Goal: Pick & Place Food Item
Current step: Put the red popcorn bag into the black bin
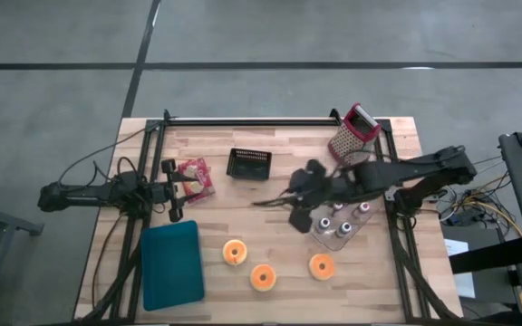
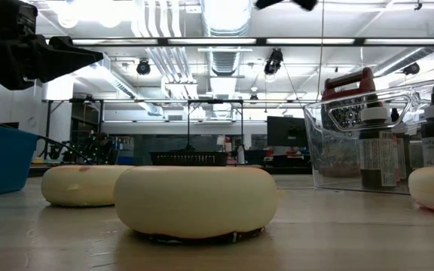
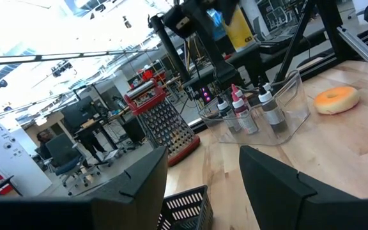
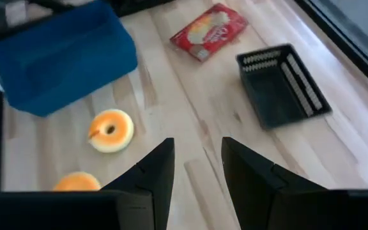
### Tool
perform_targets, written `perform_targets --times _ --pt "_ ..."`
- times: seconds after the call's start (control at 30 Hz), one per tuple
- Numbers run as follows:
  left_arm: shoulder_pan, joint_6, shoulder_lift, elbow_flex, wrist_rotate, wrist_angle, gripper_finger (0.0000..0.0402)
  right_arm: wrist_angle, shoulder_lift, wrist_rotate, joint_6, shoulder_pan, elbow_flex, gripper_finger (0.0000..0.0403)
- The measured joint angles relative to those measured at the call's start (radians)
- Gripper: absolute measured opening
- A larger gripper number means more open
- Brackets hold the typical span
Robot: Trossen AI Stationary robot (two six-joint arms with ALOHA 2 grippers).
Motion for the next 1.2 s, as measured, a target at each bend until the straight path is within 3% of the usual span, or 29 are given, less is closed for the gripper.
perform_targets --times 0.43,0.63,0.87,1.07,1.2 --pt "0.000 0.000 0.000 0.000 0.000 -0.001 0.0200 0.234 0.248 0.234 -0.301 -0.004 -0.017 0.0123" --pt "0.000 0.000 0.003 0.000 0.000 -0.002 0.0200 0.411 0.274 0.242 -0.587 -0.068 -0.077 0.0123" --pt "0.000 0.000 0.010 0.000 -0.003 -0.009 0.0200 0.562 0.273 0.147 -0.856 -0.198 -0.192 0.0123" --pt "0.000 0.000 0.013 0.000 -0.003 -0.023 0.0200 0.890 0.273 -0.076 -0.987 -0.271 -0.314 0.0123" --pt "0.000 0.000 0.013 0.000 -0.003 -0.023 0.0200 0.978 0.273 -0.085 -1.032 -0.286 -0.370 0.0123"
